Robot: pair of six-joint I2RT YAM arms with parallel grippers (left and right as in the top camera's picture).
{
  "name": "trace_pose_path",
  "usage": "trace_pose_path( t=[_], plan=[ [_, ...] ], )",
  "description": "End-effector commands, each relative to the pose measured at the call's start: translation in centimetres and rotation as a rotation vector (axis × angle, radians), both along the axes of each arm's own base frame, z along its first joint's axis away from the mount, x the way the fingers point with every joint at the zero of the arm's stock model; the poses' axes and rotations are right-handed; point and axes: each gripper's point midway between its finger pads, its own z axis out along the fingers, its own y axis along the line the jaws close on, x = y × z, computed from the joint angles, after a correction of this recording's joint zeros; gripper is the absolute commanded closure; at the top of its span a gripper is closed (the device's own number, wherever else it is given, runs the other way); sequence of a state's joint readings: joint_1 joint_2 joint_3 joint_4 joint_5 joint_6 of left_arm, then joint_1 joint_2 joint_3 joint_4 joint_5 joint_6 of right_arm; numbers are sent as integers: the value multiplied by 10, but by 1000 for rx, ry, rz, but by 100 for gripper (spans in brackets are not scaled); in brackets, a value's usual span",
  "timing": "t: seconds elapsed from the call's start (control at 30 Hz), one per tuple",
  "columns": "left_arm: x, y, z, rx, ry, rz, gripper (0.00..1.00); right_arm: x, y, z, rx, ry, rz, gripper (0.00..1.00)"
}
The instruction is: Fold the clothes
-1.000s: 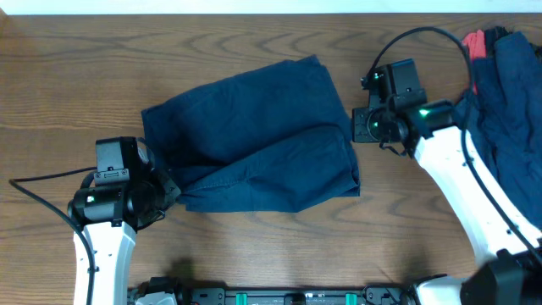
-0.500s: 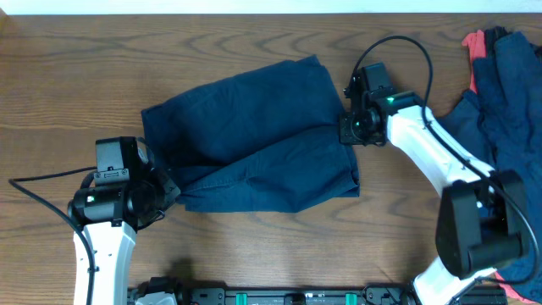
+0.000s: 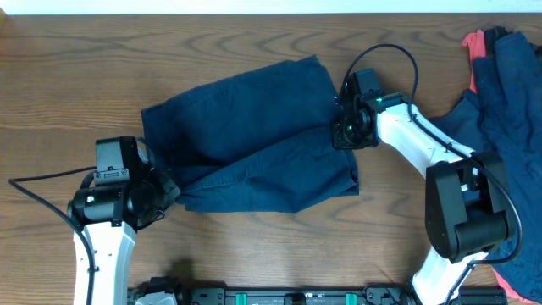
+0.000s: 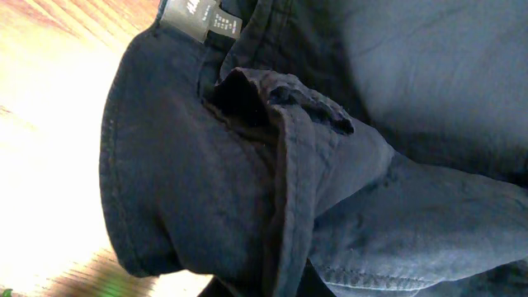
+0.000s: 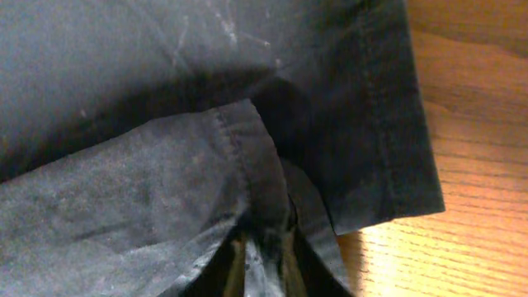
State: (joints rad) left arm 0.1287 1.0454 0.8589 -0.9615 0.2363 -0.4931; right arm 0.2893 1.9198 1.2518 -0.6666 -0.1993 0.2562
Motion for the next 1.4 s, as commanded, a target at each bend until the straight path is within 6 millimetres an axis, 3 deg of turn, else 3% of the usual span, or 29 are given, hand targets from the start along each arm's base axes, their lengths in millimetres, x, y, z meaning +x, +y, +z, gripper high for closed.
trace_pose_path(
  t=[0.0, 0.07, 0.2, 0.27, 0.37, 0.53, 0.6, 0.67, 0.87, 1.13, 1.37],
  plan=[
    [4, 4, 6, 20, -20, -3, 94, -3, 5, -2, 16, 10, 11, 92],
    [4, 4, 6, 20, -20, -3, 94, -3, 5, -1, 17, 8, 10, 99],
    [4, 4, 6, 20, -20, -3, 94, 0, 6, 3, 20, -2, 10, 99],
    [4, 5, 6, 25, -19, -2, 94, 4, 7, 16, 27, -26, 8, 99],
    [5, 6, 6, 42, -29, -37, 94, 16, 5, 54, 44, -113, -2, 99],
    [7, 15, 6, 94, -33, -19, 94, 39, -12, 150, 84, -356, -56, 99],
    [11, 16, 8, 97, -51, -18, 94, 40, -18, 179, 97, -427, -72, 99],
    [16, 16, 10, 99, -70, -15, 94, 40, -22, 195, 105, -468, -81, 99],
    [28, 18, 15, 105, -124, -7, 93, 44, -26, 203, 100, -504, -79, 99],
    [64, 23, 35, 128, -285, 0, 93, 76, -30, 229, 61, -686, -84, 99],
    [96, 27, 35, 115, -353, 43, 94, 95, -28, 217, 48, -710, -81, 99]
  ],
)
